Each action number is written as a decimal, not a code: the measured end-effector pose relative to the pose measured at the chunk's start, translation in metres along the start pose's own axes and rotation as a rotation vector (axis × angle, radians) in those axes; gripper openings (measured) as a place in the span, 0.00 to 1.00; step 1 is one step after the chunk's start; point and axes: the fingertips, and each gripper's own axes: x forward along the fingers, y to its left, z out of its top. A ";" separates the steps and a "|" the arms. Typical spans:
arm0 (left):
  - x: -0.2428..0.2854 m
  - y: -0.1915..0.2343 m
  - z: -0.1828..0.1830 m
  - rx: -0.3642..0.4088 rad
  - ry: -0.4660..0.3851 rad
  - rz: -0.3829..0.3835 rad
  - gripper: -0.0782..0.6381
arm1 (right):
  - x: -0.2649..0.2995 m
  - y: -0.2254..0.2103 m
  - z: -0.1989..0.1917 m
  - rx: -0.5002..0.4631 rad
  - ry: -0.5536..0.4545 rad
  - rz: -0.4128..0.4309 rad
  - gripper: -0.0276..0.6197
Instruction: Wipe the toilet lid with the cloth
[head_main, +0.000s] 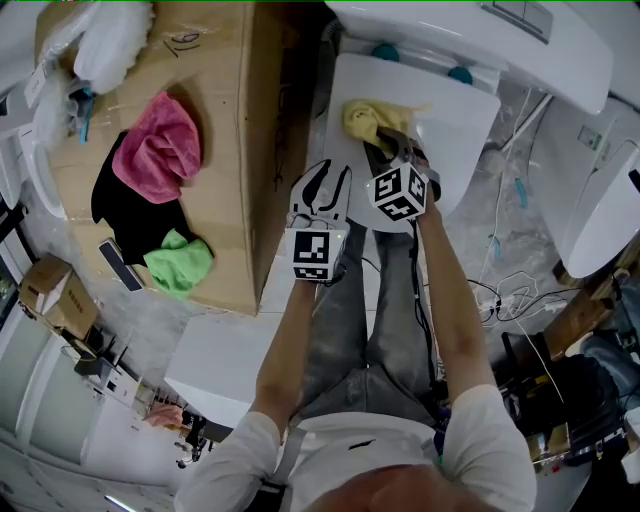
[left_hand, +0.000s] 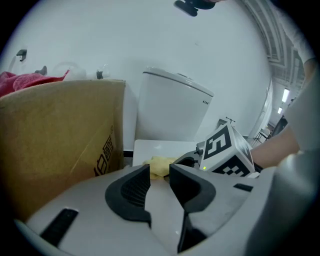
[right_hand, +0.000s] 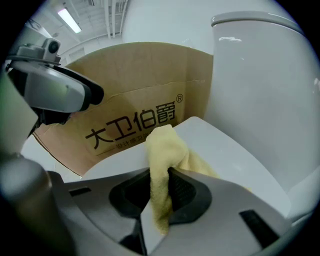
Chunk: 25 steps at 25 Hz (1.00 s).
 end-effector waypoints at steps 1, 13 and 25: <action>0.001 -0.003 0.001 0.004 0.001 -0.003 0.30 | -0.003 -0.001 -0.004 0.004 0.000 -0.002 0.18; 0.017 -0.048 -0.004 0.060 0.030 -0.050 0.30 | -0.032 -0.022 -0.047 0.056 -0.004 -0.036 0.18; 0.027 -0.095 -0.001 0.111 0.047 -0.087 0.30 | -0.066 -0.048 -0.097 0.124 0.001 -0.085 0.18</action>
